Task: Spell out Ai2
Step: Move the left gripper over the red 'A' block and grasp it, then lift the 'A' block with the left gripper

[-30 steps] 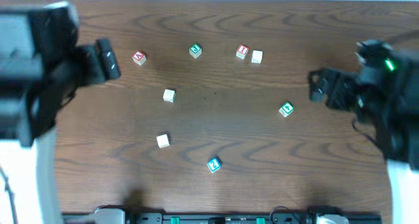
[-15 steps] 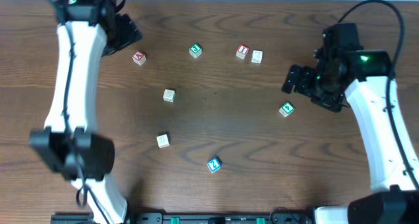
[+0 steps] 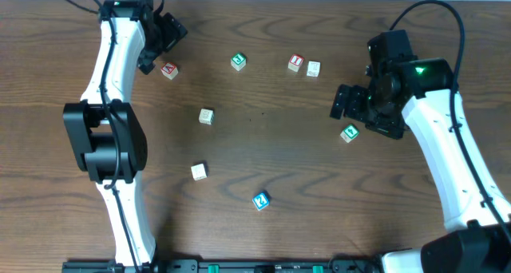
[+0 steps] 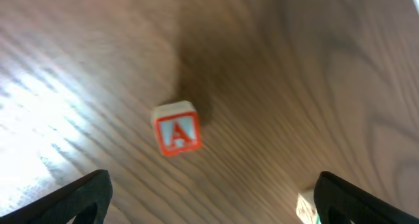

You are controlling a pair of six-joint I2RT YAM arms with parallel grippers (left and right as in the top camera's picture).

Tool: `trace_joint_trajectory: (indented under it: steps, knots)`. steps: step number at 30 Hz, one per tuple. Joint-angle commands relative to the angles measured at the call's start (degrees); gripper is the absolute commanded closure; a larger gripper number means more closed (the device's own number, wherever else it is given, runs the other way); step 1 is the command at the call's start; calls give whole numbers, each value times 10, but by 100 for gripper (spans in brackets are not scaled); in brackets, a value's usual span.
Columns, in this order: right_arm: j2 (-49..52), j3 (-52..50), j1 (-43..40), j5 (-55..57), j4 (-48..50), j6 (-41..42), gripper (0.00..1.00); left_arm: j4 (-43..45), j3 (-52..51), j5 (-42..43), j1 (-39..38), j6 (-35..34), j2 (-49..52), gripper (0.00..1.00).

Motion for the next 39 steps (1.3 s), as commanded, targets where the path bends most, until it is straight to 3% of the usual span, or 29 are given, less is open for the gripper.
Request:
trace_joint_trajectory:
  steps: [1, 6, 7, 17, 24, 32, 39]
  knots:
    - [0, 8, 7, 19, -2, 12, 1, -3, 8, -27, 2, -60, 19, 2]
    - [0, 7, 7, 20, -2, 12, 1, -8, 8, -10, 2, -87, 43, 0]
    - [0, 7, 7, 21, -2, 12, 1, -6, 8, -8, 2, -87, 47, 7]
    - [0, 7, 7, 21, -3, 12, 1, 9, 8, 15, 2, -79, 83, 8]
    - [0, 7, 7, 21, -5, 12, 1, 26, 8, 12, 1, -76, 91, 17]
    - [0, 6, 7, 21, -4, 12, 1, 30, 8, 0, 1, -76, 94, 37]
    - [0, 6, 7, 21, -5, 12, 1, 23, 7, -5, 1, -75, 94, 37]
